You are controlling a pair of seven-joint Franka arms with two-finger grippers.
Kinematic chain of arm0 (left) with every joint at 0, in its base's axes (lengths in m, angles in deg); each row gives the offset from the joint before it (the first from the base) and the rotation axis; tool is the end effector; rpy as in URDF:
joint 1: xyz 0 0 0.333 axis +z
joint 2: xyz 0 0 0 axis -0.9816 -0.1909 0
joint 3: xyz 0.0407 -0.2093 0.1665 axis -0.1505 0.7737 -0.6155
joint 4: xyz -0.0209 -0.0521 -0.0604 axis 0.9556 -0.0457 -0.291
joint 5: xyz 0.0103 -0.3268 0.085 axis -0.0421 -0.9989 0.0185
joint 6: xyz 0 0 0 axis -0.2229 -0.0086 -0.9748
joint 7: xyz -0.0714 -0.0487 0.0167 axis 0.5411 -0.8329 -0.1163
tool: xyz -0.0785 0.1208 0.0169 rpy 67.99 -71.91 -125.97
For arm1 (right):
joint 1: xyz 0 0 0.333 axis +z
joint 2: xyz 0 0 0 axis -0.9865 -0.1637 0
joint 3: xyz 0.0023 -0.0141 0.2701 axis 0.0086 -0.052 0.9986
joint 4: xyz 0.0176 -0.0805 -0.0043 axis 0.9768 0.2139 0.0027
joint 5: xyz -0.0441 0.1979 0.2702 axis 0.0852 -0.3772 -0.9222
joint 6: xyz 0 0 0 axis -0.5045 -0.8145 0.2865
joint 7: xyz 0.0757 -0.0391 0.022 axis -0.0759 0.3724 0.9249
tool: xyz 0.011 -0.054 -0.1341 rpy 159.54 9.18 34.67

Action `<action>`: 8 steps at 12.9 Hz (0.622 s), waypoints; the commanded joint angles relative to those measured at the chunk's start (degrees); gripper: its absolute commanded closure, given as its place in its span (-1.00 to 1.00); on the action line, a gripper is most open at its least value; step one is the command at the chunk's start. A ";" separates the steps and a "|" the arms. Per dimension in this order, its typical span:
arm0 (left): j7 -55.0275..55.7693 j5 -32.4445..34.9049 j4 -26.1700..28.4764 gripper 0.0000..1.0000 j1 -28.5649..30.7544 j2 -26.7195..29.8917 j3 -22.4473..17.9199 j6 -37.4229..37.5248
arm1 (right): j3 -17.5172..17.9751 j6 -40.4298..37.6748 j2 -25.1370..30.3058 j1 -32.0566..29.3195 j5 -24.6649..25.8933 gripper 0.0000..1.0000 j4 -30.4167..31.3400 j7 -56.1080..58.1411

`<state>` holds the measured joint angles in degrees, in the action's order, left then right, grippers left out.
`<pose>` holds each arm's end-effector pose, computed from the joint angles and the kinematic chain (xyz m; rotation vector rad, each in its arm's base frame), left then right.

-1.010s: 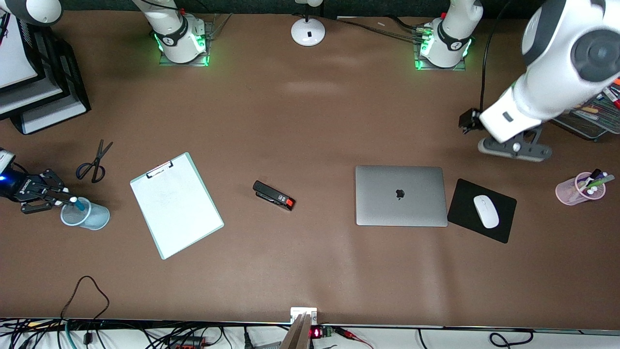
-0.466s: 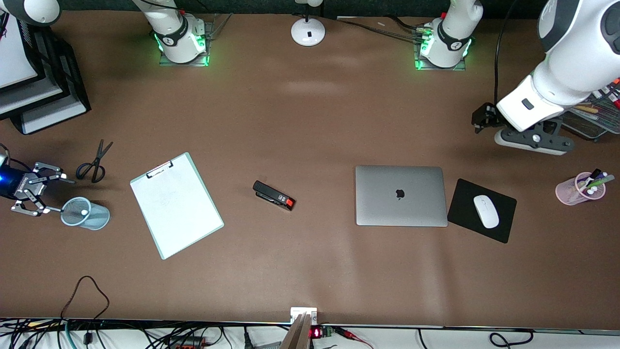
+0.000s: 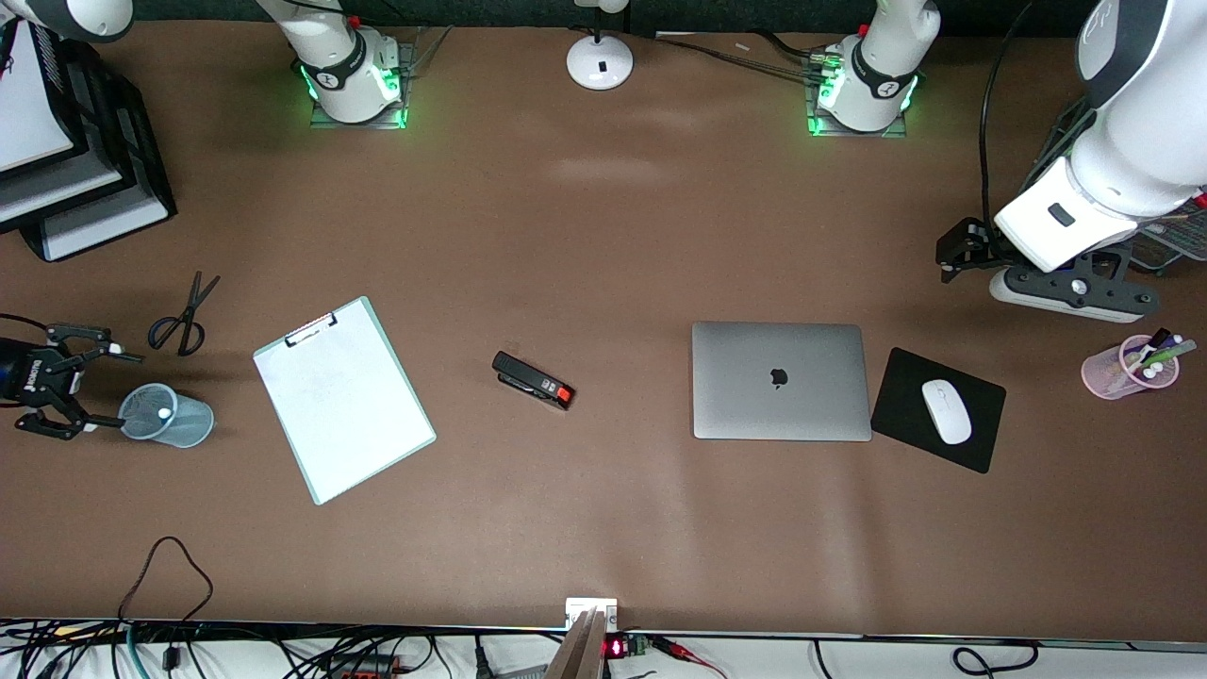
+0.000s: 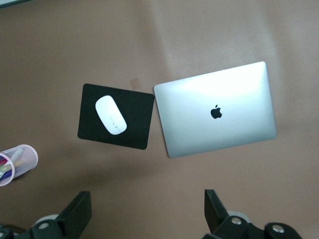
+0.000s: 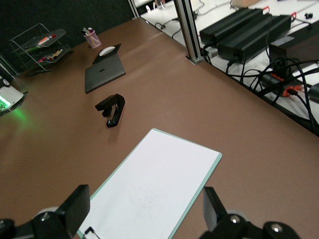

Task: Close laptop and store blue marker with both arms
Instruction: 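Release the marker into the cup and raise the right gripper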

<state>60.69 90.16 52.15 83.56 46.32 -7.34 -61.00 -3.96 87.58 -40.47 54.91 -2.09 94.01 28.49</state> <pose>0.5273 -0.0760 0.4946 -3.0776 0.3128 -0.0216 0.6063 -0.1732 0.3081 -1.9845 -1.1204 -0.6769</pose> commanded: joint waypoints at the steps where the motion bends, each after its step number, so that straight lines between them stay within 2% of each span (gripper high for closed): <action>1: -1.30 -1.17 3.12 -1.00 0.97 2.52 0.70 -3.52 | -0.12 -0.40 3.83 2.72 8.35 -1.00 -3.28 -14.15; 5: -1.39 -1.08 3.05 -1.00 0.97 3.23 0.87 -2.74 | -0.12 -0.83 11.13 7.99 24.78 -1.00 -4.69 -36.84; 7: -0.78 -1.08 2.43 -1.00 0.54 4.02 1.05 0.32 | 0.23 -0.92 15.43 11.76 33.13 -1.00 -4.70 -48.16; 8: -0.69 -1.08 2.43 -1.00 0.53 4.20 0.96 0.60 | 0.23 -2.06 16.06 12.74 34.91 -1.00 -4.70 -54.75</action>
<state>60.69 89.98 53.26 83.56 48.36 -6.76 -61.56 -3.68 87.02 -26.68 65.40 28.32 88.89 -16.42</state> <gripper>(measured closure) 0.000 0.000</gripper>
